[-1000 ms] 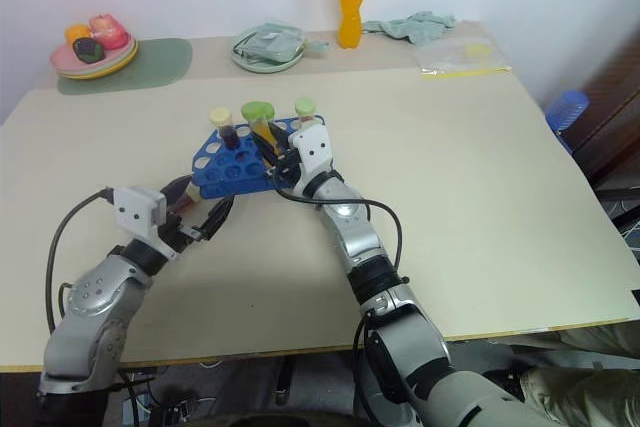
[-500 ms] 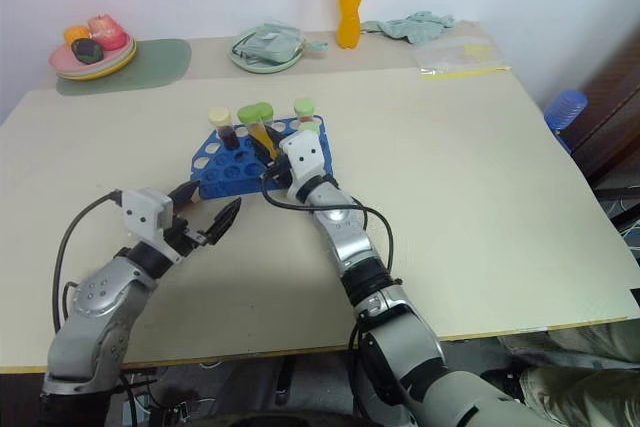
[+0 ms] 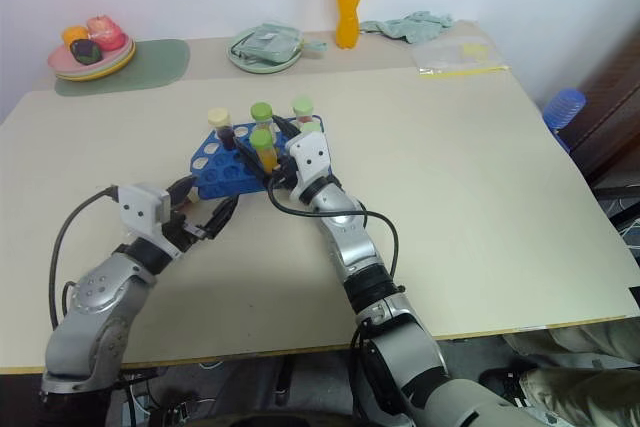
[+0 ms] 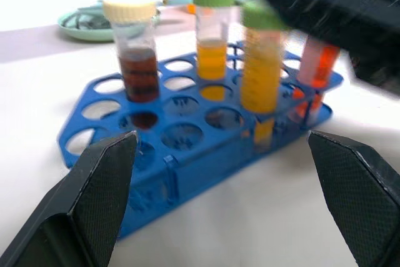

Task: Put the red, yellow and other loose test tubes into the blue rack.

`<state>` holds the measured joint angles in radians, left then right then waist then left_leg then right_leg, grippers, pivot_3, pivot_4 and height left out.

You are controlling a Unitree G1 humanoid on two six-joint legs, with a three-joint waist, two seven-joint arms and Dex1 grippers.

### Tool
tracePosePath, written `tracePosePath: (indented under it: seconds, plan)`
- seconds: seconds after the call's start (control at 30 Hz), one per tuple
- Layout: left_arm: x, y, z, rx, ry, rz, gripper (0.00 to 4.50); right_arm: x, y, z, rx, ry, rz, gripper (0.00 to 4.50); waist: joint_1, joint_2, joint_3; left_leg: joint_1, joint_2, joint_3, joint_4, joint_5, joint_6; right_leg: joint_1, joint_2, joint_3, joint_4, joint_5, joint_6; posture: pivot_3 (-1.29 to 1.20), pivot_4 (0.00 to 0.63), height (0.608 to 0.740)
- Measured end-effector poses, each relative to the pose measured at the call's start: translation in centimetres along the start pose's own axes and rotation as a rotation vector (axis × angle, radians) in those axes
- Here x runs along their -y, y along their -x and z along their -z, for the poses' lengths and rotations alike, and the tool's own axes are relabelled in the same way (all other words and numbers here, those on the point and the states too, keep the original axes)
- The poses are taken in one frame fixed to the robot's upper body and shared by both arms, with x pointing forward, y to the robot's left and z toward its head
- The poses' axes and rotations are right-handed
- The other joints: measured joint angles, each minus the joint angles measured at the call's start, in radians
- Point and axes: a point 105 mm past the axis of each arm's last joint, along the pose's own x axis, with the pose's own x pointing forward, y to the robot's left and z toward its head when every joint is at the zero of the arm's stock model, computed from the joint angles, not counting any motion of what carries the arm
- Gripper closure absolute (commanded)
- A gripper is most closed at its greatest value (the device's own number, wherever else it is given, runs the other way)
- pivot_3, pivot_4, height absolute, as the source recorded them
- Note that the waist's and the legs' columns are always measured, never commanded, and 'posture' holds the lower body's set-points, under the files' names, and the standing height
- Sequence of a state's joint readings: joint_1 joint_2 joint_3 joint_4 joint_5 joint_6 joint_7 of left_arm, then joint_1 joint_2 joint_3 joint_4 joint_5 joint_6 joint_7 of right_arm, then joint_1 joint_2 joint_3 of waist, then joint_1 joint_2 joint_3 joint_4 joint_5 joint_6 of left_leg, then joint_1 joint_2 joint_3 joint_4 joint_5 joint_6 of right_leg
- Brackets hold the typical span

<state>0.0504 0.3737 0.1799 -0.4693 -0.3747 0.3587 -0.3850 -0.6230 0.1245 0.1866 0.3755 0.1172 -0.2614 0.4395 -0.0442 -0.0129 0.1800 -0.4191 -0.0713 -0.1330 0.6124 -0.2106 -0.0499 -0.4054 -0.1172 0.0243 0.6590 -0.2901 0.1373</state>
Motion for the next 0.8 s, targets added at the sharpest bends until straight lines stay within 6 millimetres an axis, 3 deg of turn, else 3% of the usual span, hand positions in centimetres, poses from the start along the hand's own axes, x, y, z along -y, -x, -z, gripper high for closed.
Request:
tracePosePath:
  seconds: [0.13, 0.3, 0.4, 0.57, 0.7, 0.8]
  plan:
    - [-2.2, 0.1, -1.6, -0.044, 0.012, -0.036, 0.0, -0.1, -0.3, -3.1, 0.064, -0.009, -0.025, 0.76, 0.001, 0.0, 0.0, 0.0, 0.0, 0.0, 0.0, 0.0, 0.0, 0.0, 0.0, 0.0, 0.001, 0.0, 0.0, 0.0, 0.15, 0.74]
    - [-5.9, 0.3, -2.6, -0.328, -0.158, -0.048, 0.0, 0.4, 0.4, -5.3, 0.022, -0.016, -0.095, 0.76, 0.002, 0.0, 0.0, 0.0, -0.001, -0.001, 0.001, 0.0, 0.0, 0.0, 0.0, 0.0, 0.002, 0.0, 0.0, 0.0, 0.15, 0.74]
    - [-8.1, 0.7, -2.6, -0.499, -0.17, -0.07, 0.0, 0.9, 1.3, -5.3, -0.072, -0.008, -0.142, 0.76, 0.0, 0.001, 0.001, 0.001, -0.001, 0.0, -0.001, 0.0, 0.0, 0.0, 0.0, 0.0, 0.002, 0.0, 0.0, 0.0, 0.15, 0.74]
    - [-9.2, 1.1, -1.5, -0.804, -0.09, 0.032, 0.0, 1.0, 4.0, -4.7, -0.189, 0.022, -0.229, 0.76, -0.001, 0.0, 0.001, 0.001, 0.0, 0.002, -0.002, 0.0, 0.0, 0.0, 0.001, -0.001, 0.002, -0.001, 0.0, 0.0, 0.15, 0.74]
    - [-9.6, -0.4, -1.4, -0.92, -0.123, 0.123, 0.0, 0.8, 5.7, -3.6, -0.25, 0.002, -0.26, 0.76, 0.002, 0.001, 0.001, 0.001, 0.0, 0.004, -0.001, 0.0, 0.0, 0.0, 0.001, -0.001, 0.002, -0.001, 0.0, 0.0, 0.15, 0.74]
    - [-9.5, -1.9, 0.1, -1.004, -0.181, 0.194, 0.0, -0.3, 6.4, -4.0, -0.263, 0.0, -0.324, 0.76, 0.001, 0.0, 0.001, 0.0, 0.0, 0.005, -0.001, 0.0, 0.0, 0.0, 0.001, -0.001, 0.002, -0.001, 0.0, 0.0, 0.15, 0.74]
